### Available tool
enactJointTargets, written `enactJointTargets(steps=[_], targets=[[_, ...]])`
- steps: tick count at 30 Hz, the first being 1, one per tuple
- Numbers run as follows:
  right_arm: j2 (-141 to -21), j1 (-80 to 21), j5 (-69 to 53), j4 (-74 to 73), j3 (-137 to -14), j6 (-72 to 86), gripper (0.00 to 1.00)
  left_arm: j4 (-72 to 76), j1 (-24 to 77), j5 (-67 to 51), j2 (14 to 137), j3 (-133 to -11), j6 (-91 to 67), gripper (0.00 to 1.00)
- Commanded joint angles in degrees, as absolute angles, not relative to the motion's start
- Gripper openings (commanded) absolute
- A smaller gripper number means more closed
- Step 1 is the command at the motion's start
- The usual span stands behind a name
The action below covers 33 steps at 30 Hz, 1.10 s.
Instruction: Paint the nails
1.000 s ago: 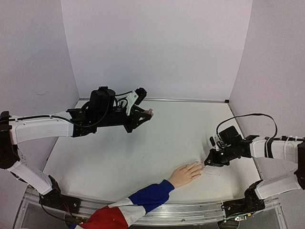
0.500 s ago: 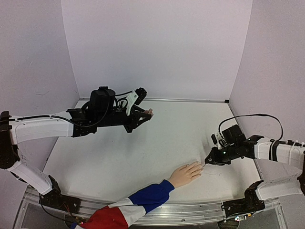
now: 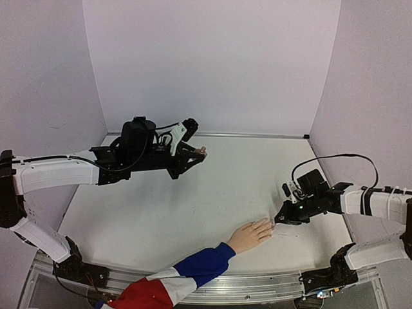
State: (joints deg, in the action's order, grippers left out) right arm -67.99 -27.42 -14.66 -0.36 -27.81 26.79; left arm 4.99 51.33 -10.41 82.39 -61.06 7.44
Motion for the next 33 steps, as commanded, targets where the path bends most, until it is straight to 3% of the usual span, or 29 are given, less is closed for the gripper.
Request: enactJointTargets(steps=[1,33], targets=[[-68.8,-27.8,-15.5,-0.8,-29.1,26.3,0.00,7.7,51.5,-11.0,80.0,-61.4,7.3,0.00],[-70.4,-28.6,-11.5,-2.8,-30.3,27.9,0.00,7.6,51.5,-10.7,79.6,-60.9,7.6,0.00]])
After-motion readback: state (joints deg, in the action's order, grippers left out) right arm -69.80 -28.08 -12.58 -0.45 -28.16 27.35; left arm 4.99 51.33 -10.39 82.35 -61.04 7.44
